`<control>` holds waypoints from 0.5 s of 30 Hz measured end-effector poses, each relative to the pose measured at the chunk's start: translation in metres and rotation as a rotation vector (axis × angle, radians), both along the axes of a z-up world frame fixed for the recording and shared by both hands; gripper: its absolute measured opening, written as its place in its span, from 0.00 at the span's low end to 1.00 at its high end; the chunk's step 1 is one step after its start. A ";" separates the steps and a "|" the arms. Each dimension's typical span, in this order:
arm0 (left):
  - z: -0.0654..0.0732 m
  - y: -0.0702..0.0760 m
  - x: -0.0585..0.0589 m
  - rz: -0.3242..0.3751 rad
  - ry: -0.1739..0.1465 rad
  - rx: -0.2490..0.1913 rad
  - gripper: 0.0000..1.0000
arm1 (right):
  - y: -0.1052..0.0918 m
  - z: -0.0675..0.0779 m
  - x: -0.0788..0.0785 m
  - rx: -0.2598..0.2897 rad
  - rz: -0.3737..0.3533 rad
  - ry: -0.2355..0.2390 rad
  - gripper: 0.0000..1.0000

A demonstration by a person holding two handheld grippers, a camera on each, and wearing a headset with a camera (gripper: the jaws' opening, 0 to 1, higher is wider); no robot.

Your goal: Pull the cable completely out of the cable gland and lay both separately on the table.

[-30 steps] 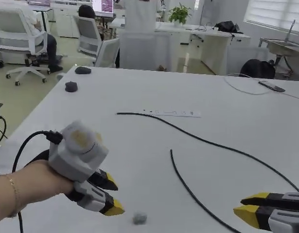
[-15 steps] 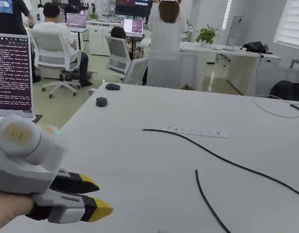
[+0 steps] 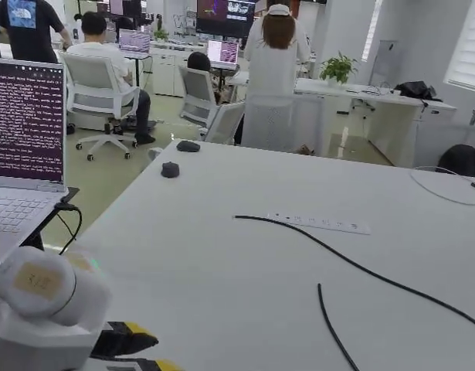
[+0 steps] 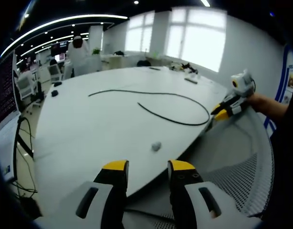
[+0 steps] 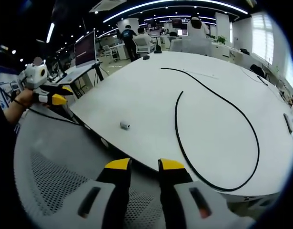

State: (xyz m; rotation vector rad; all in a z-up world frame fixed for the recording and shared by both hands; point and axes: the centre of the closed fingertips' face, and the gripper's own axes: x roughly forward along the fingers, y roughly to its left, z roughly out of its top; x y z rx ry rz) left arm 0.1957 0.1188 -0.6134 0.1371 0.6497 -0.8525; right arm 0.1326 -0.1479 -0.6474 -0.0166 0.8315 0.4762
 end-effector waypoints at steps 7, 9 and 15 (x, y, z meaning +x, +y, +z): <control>-0.011 -0.005 0.001 0.017 0.013 -0.009 0.30 | 0.000 -0.002 -0.001 0.021 -0.020 0.015 0.22; -0.012 -0.005 0.002 0.026 0.019 -0.009 0.30 | 0.000 -0.001 -0.001 0.028 -0.025 0.010 0.22; -0.012 -0.003 0.005 0.035 0.013 -0.004 0.30 | 0.000 -0.001 -0.001 0.031 -0.028 0.013 0.22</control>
